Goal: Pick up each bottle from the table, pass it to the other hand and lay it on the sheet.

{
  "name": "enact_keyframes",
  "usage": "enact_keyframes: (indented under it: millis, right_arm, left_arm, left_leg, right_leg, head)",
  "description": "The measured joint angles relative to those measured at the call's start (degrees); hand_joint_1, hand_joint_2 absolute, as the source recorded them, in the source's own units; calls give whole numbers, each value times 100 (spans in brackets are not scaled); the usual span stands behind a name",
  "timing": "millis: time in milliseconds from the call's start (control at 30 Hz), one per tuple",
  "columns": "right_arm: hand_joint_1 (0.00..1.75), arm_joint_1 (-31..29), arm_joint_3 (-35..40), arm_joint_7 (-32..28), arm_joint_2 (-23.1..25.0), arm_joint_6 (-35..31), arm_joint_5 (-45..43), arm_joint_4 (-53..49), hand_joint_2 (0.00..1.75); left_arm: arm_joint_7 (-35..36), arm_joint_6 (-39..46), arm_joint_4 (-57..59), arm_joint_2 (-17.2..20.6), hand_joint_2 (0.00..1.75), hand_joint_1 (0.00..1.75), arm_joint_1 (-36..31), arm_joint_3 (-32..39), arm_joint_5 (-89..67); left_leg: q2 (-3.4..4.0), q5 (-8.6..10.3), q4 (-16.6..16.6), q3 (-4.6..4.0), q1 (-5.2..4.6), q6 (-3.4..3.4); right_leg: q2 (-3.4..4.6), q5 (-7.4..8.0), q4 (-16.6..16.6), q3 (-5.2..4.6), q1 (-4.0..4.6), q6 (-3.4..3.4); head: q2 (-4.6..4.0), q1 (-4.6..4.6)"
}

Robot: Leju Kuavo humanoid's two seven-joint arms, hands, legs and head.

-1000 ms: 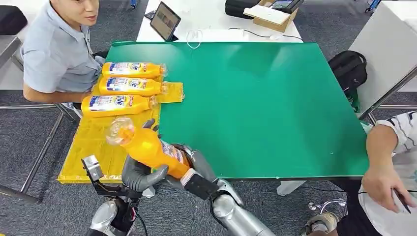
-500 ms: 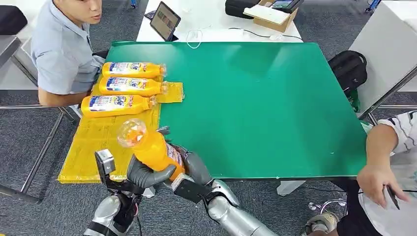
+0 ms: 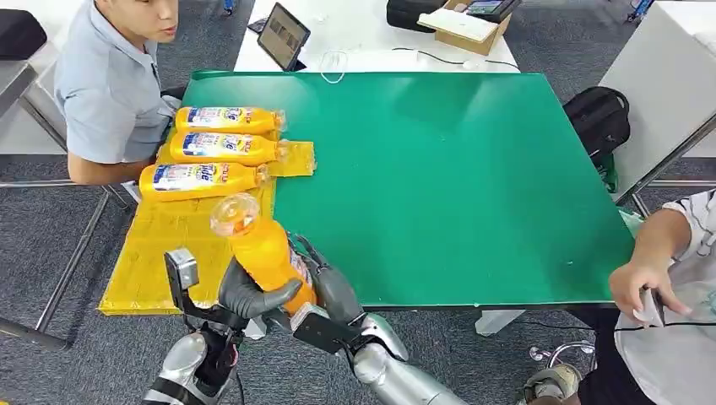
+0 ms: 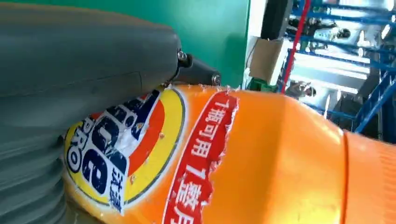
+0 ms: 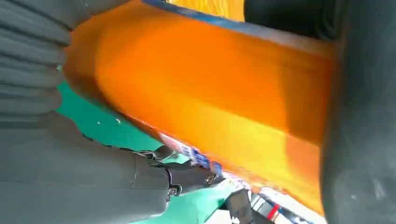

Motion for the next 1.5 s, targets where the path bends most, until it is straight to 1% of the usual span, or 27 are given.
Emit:
enact_keyframes:
  millis: [100,200,300,467,667,733,800,867,933,967,1033,1100,1133,1267,1500]
  right_arm:
    - [0,93,0,-26,2,-345,15,-7,0]
    - [0,189,0,-31,-11,-526,26,-35,0]
    - [0,298,0,-33,-7,-706,22,-120,0]
    - [0,475,0,-33,-20,-730,-67,-192,0]
    - [0,525,-50,-33,-39,-714,-238,-205,0]
    - [0,529,-59,-33,-42,-699,-267,-221,0]
    - [0,542,-72,-33,-42,-697,-273,-280,0]
    - [0,549,-94,-33,-39,-697,-266,-341,0]
    - [0,549,-103,-33,-35,-708,-262,-422,0]
    - [0,549,-103,-33,-35,-710,-262,-455,0]
    - [0,553,-103,-33,-33,-710,-262,-498,0]
    - [0,555,-107,-33,-33,-714,-262,-533,0]
    - [0,560,-107,-33,-33,-714,-254,-572,0]
    - [0,608,-107,-33,-35,-673,-249,-815,0]
    - [0,816,-107,-33,-37,-299,-251,-1443,0]
  left_arm:
    - [13,708,26,4,175,175,-137,313,42]
    - [5,975,50,90,175,175,-255,625,-10]
    - [-26,1451,88,131,175,175,-379,849,-142]
    - [-28,1509,140,291,175,175,-563,1198,-124]
    - [-78,1603,221,389,175,175,-729,1272,-443]
    - [-173,1983,247,435,175,175,-761,1266,-994]
    - [-129,2614,311,534,175,175,-822,1169,-2321]
    - [134,2797,442,678,175,175,-942,1012,-3570]
    - [404,2705,703,867,175,175,-1106,757,-4716]
    - [464,2681,800,942,175,175,-1147,649,-4975]
    - [516,2674,927,1034,175,175,-1196,527,-5055]
    - [538,2648,1034,1093,175,175,-1253,426,-5115]
    - [618,2499,1138,1141,175,175,-1326,357,-5283]
    - [789,2069,1691,1228,175,175,-1651,125,-5968]
    - [1010,1938,2912,1231,175,175,-2338,-65,-6638]
  left_leg:
    - [0,0,0,1,1,0]
    - [-1,6,0,0,7,-9]
    - [-3,6,0,-2,8,-10]
    - [-5,6,0,-2,8,-10]
    - [-2,6,0,-2,8,-10]
    - [-2,6,0,-2,8,-10]
    - [-3,7,1,-2,8,-10]
    - [-5,7,1,-1,8,-11]
    - [-2,7,0,-1,9,-11]
    - [1,7,0,-1,9,-11]
    - [16,7,0,-1,9,-12]
    - [16,8,0,-1,9,-12]
    - [12,8,1,-2,9,-12]
    - [8,8,1,-2,9,-12]
    - [11,8,1,-2,9,-12]
  right_leg:
    - [1,0,1,0,1,0]
    - [-1,0,1,-3,5,-1]
    - [1,0,2,-1,7,-1]
    - [-1,0,1,-4,7,-2]
    - [0,0,1,-2,6,-2]
    - [0,0,1,-3,7,-2]
    - [0,1,1,-3,7,-2]
    - [-1,0,2,-3,7,-2]
    - [1,1,3,-2,8,-2]
    - [3,2,3,-4,8,-4]
    - [8,3,3,-10,9,-5]
    - [8,3,3,-10,8,-5]
    - [6,3,3,-10,8,-4]
    - [6,3,3,-9,8,-4]
    - [7,3,4,-9,9,-4]
  head:
    - [0,0]
    - [0,2]
    - [0,0]
    - [0,0]
    - [0,2]
    - [0,2]
    - [0,2]
    - [0,0]
    - [0,2]
    - [0,2]
    - [0,2]
    - [0,2]
    - [0,0]
    - [0,2]
    - [0,0]
